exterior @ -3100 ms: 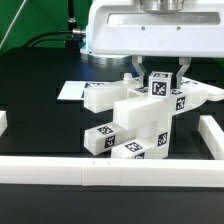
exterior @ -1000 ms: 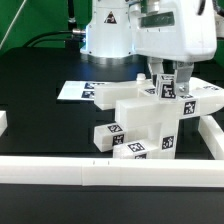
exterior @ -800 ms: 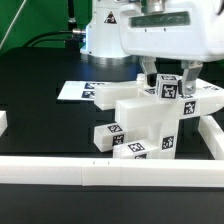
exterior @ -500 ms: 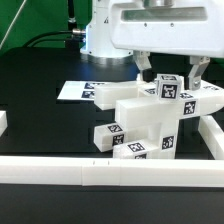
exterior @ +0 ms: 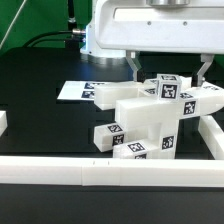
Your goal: Assemble chair
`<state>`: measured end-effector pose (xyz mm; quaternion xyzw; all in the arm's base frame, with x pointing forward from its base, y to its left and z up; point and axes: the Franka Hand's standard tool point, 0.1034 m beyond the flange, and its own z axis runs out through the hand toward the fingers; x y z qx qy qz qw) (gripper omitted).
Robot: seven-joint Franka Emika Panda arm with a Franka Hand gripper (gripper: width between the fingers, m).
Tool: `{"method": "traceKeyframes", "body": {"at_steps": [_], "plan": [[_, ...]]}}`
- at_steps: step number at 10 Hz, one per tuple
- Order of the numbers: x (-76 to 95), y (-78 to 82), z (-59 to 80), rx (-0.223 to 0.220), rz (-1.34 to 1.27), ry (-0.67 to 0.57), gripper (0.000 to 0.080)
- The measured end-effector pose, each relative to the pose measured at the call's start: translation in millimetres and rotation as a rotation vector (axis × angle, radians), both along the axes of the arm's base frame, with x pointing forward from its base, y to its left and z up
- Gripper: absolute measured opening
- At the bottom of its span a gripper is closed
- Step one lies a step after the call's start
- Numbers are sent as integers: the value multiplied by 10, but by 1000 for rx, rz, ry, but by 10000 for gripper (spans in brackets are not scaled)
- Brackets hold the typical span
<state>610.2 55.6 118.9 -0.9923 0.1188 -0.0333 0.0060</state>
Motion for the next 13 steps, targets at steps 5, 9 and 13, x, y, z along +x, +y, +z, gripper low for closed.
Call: {"method": "traceKeyframes", "body": {"at_steps": [5,9,13], "plan": [[-7,-51,-8,-46,262,10,508],[-7,-53,-9,-44,235,10,284],[4,-51,-12,0,-84,-17,284]]}}
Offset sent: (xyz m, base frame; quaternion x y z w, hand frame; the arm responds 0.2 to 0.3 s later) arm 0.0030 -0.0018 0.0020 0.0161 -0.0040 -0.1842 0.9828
